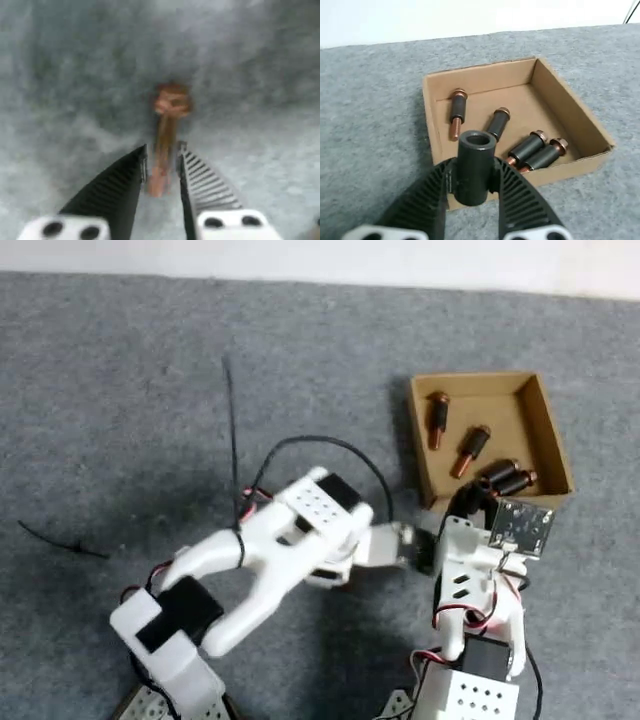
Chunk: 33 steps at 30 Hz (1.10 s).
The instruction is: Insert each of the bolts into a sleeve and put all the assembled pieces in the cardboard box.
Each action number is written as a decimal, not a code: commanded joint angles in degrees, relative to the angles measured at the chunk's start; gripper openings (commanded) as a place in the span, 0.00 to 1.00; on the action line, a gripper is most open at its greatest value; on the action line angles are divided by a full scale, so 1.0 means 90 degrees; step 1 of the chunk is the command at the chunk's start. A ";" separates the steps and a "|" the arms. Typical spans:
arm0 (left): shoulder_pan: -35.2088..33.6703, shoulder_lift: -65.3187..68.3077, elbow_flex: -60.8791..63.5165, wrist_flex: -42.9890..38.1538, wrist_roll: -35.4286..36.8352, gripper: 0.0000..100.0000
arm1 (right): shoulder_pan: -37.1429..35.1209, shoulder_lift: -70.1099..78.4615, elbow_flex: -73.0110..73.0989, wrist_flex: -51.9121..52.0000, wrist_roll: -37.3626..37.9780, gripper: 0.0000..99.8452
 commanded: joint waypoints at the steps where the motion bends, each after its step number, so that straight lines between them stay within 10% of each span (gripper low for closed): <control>1: 0.0151 -0.0952 -0.0054 0.0137 0.0088 0.11 | 0.0024 -0.0132 0.0435 -0.0200 -0.0049 0.01; 16: 0.0122 -0.1070 0.1675 -0.1387 0.0127 0.11 | 0.0024 -0.0132 0.0435 -0.0210 -0.0039 0.01; 33: -0.0015 -0.1011 0.0347 -0.0674 0.0313 0.11 | 0.0024 -0.0132 0.0435 -0.0308 -0.0039 0.01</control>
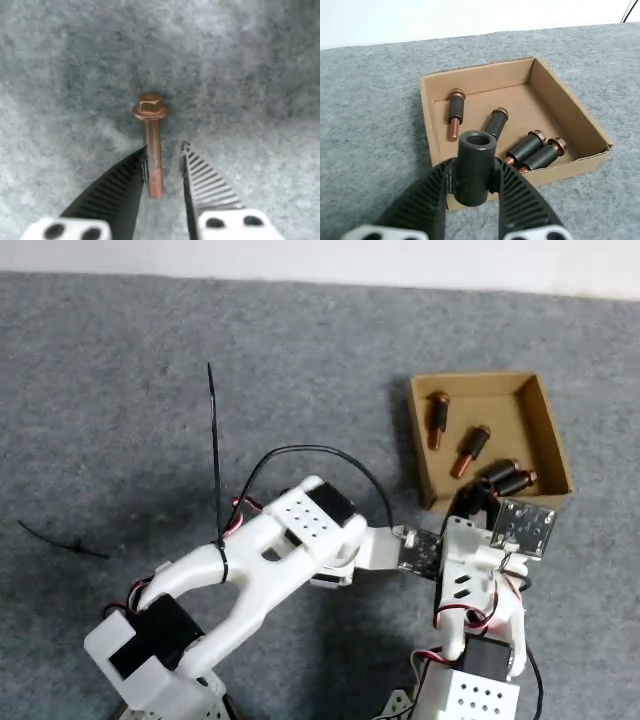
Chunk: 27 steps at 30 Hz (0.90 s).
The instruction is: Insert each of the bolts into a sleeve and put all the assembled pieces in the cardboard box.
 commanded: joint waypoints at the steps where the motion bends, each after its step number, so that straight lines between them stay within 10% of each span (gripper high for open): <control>1: -0.0181 -0.0200 -0.0103 -0.0303 0.0068 0.11 | 0.0034 -0.0132 0.0454 -0.0425 -0.0039 0.01; 27: -0.0425 -0.0190 0.1294 -0.1885 0.0068 0.04 | 0.0024 -0.0132 0.0464 -0.0513 -0.0039 0.01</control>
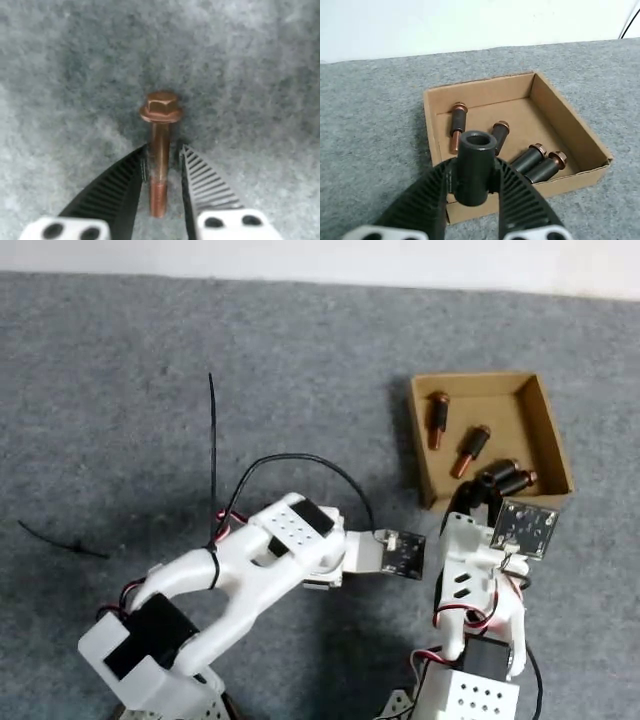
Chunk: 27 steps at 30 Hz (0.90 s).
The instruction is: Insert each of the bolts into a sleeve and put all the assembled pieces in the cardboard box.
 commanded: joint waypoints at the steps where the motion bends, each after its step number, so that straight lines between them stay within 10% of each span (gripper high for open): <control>1: -0.0103 -0.0151 0.0005 -0.0098 0.0020 0.00 | 0.0054 -0.0132 0.0464 -0.0181 -0.0039 0.01; 9: -0.0357 -0.0200 -0.0044 -0.0117 0.0137 0.01 | 0.0054 -0.0132 0.0464 -0.0190 -0.0039 0.01; 18: -0.1509 -0.0239 -0.0767 -0.0908 0.2852 0.01 | 0.0054 -0.0132 0.0464 -0.0190 -0.0039 0.01; 27: -0.1529 -0.2730 0.0523 -0.1221 0.3653 0.01 | 0.0024 -0.0132 0.0454 -0.0190 -0.0029 0.01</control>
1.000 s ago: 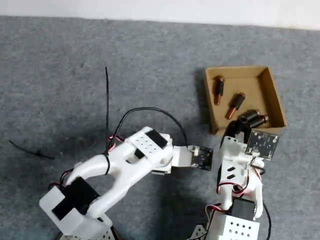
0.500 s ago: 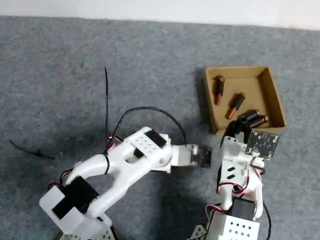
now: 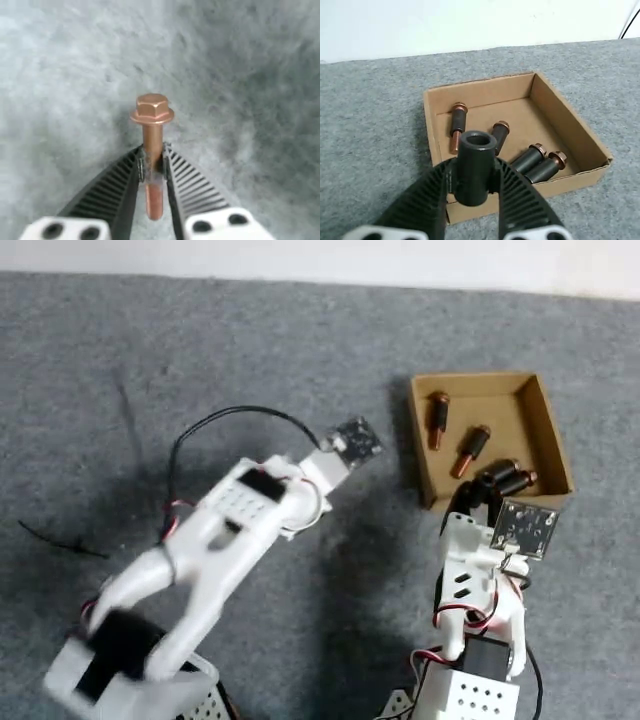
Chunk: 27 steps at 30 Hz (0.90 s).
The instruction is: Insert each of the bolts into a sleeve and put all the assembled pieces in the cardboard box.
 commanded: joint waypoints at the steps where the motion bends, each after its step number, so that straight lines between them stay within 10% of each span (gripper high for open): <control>1: -0.0103 -0.2291 0.0904 -0.0420 0.0322 0.01 | 0.0024 -0.0132 0.0444 -0.0190 -0.0029 0.01; 16: -0.0103 -0.6852 0.3795 -0.1973 0.0361 0.01 | -0.0796 -0.0132 0.0474 -0.0190 -0.0029 0.01; 27: -0.1226 -1.0095 0.4821 -0.1973 0.2559 0.01 | -0.2398 -0.0132 0.0425 -0.0337 -0.0029 0.01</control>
